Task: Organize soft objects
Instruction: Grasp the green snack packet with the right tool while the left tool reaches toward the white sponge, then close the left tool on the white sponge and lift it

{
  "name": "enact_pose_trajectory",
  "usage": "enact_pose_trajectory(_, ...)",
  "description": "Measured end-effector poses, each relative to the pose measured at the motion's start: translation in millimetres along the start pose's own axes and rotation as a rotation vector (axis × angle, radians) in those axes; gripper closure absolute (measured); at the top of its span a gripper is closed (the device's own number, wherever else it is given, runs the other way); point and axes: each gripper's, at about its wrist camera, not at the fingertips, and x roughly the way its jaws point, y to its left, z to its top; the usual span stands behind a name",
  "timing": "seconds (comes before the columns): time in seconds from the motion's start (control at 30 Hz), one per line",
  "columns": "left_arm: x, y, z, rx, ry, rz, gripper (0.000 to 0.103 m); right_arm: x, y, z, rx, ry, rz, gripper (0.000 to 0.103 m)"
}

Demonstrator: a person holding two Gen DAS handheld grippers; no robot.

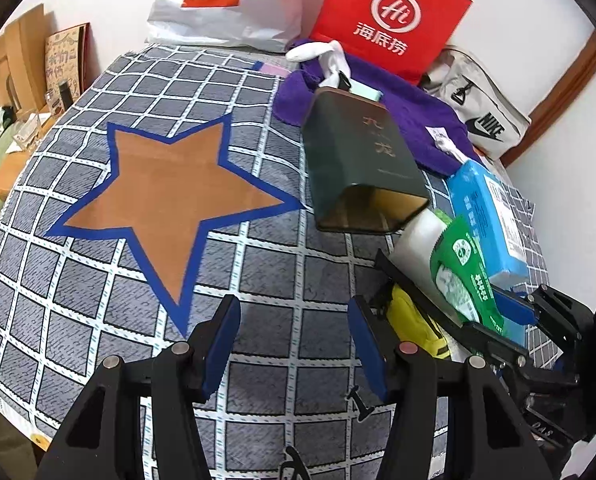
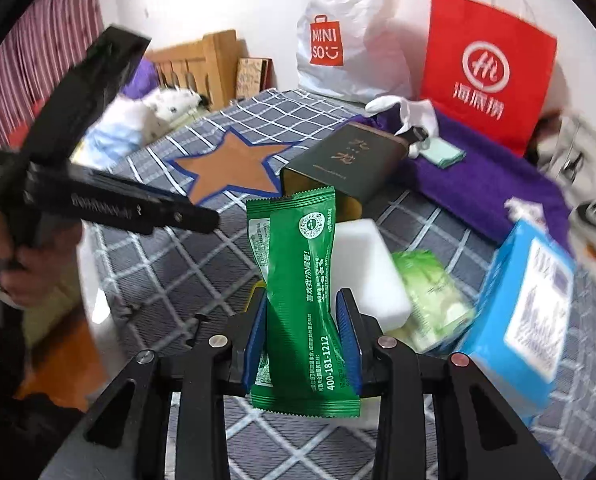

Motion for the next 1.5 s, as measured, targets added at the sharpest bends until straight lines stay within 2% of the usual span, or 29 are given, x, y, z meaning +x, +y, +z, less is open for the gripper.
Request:
enact_pose_trajectory(0.17,0.4,-15.8,-7.1,0.031,0.01,-0.022,0.049,-21.5,-17.3,-10.4,0.08,-0.048,-0.014,0.069)
enact_pose_trajectory(0.37,9.4,-42.1,-14.3,0.078,0.03,-0.071,0.049,-46.4,-42.5,-30.4,0.161,-0.082,-0.069,0.069)
enact_pose_trajectory(0.53,19.0,-60.3,-18.4,0.103,0.053,-0.116,0.049,-57.7,-61.2,-52.7,0.216,-0.083,-0.099,0.069)
enact_pose_trajectory(0.83,13.8,-82.8,-1.0,0.128,-0.022,-0.121,0.049,-64.8,-87.2,-85.7,0.294,-0.074,-0.096,0.069)
enact_pose_trajectory(0.9,13.8,-92.5,3.5,0.164,-0.046,-0.129,0.043,-64.0,-90.9,-90.0,0.299,-0.069,-0.092,0.069)
enact_pose_trajectory(0.97,13.6,-100.1,6.6,0.196,-0.066,-0.128,0.032,-63.1,-94.4,-94.4,0.301,-0.062,-0.092,0.069)
enact_pose_trajectory(1.17,28.5,-118.2,16.2,0.276,-0.053,-0.112,0.027,-57.0,-108.7,-104.0,0.343,-0.049,-0.081,0.069)
enact_pose_trajectory(1.33,44.9,-127.1,11.7,0.357,-0.035,-0.045,0.022,-50.8,-113.8,-107.9,0.362,-0.039,-0.069,0.069)
enact_pose_trajectory(1.5,54.6,-128.1,11.4,0.361,-0.035,-0.004,0.018,-44.0,-114.1,-107.1,0.363,-0.029,-0.062,0.069)
